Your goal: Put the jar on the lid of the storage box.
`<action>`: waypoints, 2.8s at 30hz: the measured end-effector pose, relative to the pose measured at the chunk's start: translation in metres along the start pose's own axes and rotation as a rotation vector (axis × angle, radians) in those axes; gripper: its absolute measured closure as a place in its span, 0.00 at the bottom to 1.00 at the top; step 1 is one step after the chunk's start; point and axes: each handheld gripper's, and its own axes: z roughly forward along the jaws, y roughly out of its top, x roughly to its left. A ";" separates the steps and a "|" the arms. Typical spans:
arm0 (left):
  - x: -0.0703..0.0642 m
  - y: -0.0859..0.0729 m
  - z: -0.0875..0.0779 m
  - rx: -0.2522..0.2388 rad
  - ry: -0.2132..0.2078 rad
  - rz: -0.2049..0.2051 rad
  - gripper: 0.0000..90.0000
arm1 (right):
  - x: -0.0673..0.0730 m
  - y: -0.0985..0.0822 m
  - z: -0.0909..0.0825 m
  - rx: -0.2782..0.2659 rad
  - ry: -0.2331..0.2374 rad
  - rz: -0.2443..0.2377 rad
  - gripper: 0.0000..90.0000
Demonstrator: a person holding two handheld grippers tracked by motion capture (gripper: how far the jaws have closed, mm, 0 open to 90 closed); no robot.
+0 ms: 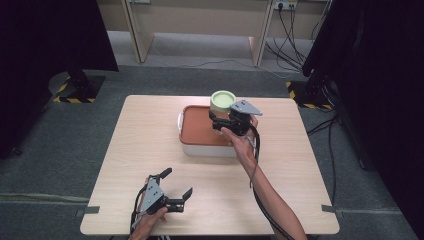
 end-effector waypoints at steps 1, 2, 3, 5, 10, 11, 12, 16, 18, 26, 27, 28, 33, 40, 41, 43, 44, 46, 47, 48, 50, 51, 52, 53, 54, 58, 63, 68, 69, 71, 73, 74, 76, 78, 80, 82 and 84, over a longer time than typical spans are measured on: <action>0.000 0.000 0.000 0.000 0.000 0.000 0.00 | 0.000 0.000 0.001 0.000 -0.003 -0.002 0.13; 0.000 0.000 0.000 0.000 0.000 0.000 0.00 | 0.000 0.000 0.001 0.001 -0.006 -0.004 0.13; 0.000 0.000 0.000 0.001 0.000 0.000 0.00 | 0.000 0.000 0.002 0.002 -0.010 -0.002 0.13; 0.000 0.000 0.000 0.001 0.000 0.001 0.00 | -0.002 -0.001 0.004 0.001 -0.014 0.005 0.13; 0.000 0.000 0.000 0.002 -0.001 -0.001 0.00 | -0.001 -0.004 0.009 0.007 -0.021 0.011 0.13; 0.000 0.000 0.000 0.001 -0.001 0.000 0.00 | -0.001 -0.005 0.010 0.009 -0.023 0.011 0.13; 0.000 0.000 0.000 0.001 -0.002 0.001 0.00 | -0.001 -0.005 0.012 0.009 -0.024 0.009 0.13; 0.000 0.000 0.000 0.001 -0.003 0.000 0.00 | 0.000 -0.006 0.016 0.012 -0.026 0.015 0.13; 0.000 0.000 0.000 0.001 -0.003 0.000 0.00 | 0.001 -0.007 0.019 0.014 -0.029 0.014 0.13; 0.000 0.000 0.000 0.001 -0.004 0.001 0.00 | 0.000 -0.009 0.023 0.015 -0.041 0.017 0.13; 0.000 0.000 0.000 0.001 -0.004 0.001 0.00 | 0.000 -0.009 0.025 0.015 -0.045 0.018 0.13; 0.000 0.000 0.000 0.001 -0.004 0.001 0.00 | -0.001 -0.010 0.025 0.015 -0.047 0.020 0.13; 0.000 0.000 0.000 0.003 -0.004 0.001 0.00 | -0.001 -0.010 0.028 0.018 -0.056 0.018 0.13; 0.000 0.000 0.000 0.002 -0.003 0.003 0.00 | -0.001 -0.010 0.032 0.020 -0.066 0.015 0.13; 0.000 0.000 0.000 0.003 -0.003 0.003 0.00 | -0.001 -0.010 0.033 0.022 -0.067 0.014 0.13; 0.000 0.000 0.000 0.002 -0.003 0.002 0.00 | -0.002 -0.011 0.034 0.023 -0.071 0.015 0.13; 0.000 0.000 0.000 0.002 -0.003 0.002 0.00 | -0.002 -0.012 0.034 0.021 -0.073 0.017 0.13; 0.000 0.000 0.000 0.002 -0.002 0.002 0.00 | -0.003 -0.013 0.035 0.020 -0.083 0.017 0.13; 0.000 0.000 0.000 0.002 -0.002 0.002 0.00 | -0.003 -0.013 0.035 0.017 -0.086 0.018 0.13; 0.000 0.000 0.000 0.002 -0.002 0.002 0.00 | -0.003 -0.013 0.035 0.015 -0.086 0.021 0.13; 0.000 0.000 0.000 0.002 -0.002 0.002 0.00 | -0.004 -0.013 0.036 0.015 -0.089 0.025 0.13; 0.000 0.000 0.000 0.002 -0.002 0.002 0.00 | -0.004 -0.013 0.037 0.013 -0.092 0.022 0.13; 0.000 0.000 0.000 0.002 -0.002 0.002 0.00 | -0.003 -0.014 0.037 0.012 -0.092 0.022 0.13; 0.000 0.000 0.000 0.002 -0.001 0.002 0.00 | -0.003 -0.014 0.038 0.011 -0.094 0.022 0.13; 0.000 0.000 0.000 0.004 -0.001 0.004 0.00 | -0.003 -0.014 0.038 0.012 -0.094 0.021 0.13; 0.000 0.000 0.000 0.002 0.000 0.002 0.00 | -0.003 -0.017 0.038 0.009 -0.095 0.021 0.13; 0.000 0.000 0.000 0.000 0.000 0.001 0.00 | -0.001 -0.019 0.038 0.004 -0.095 -0.006 0.13; -0.001 0.000 0.000 -0.001 0.000 0.002 0.00 | -0.002 -0.020 0.036 0.004 -0.091 -0.007 0.13; 0.000 0.000 0.000 0.000 0.000 0.002 0.00 | -0.002 -0.020 0.036 0.003 -0.091 -0.010 0.13; 0.000 0.000 0.000 -0.001 0.000 0.001 0.00 | -0.002 -0.020 0.037 0.002 -0.087 -0.010 0.13; 0.000 0.000 0.000 -0.001 0.000 0.001 0.00 | -0.003 -0.020 0.036 0.003 -0.085 -0.007 0.12; -0.001 0.000 0.000 -0.001 0.000 0.001 0.00 | -0.002 -0.020 0.036 0.005 -0.084 -0.009 0.12; -0.001 0.000 0.000 -0.002 0.000 0.001 0.00 | -0.003 -0.019 0.035 0.005 -0.079 0.004 0.08; 0.000 0.000 0.000 -0.001 0.000 0.001 0.00 | -0.003 -0.018 0.033 0.007 -0.073 0.022 0.04; 0.000 0.000 0.000 0.000 0.000 0.001 0.00 | -0.002 -0.017 0.031 0.016 -0.077 0.012 0.03; -0.001 0.000 0.000 -0.002 0.001 0.002 0.00 | -0.001 -0.016 0.030 0.020 -0.081 0.005 0.01; -0.001 0.000 0.000 -0.001 0.001 0.002 0.00 | -0.002 -0.016 0.029 0.025 -0.089 0.024 0.01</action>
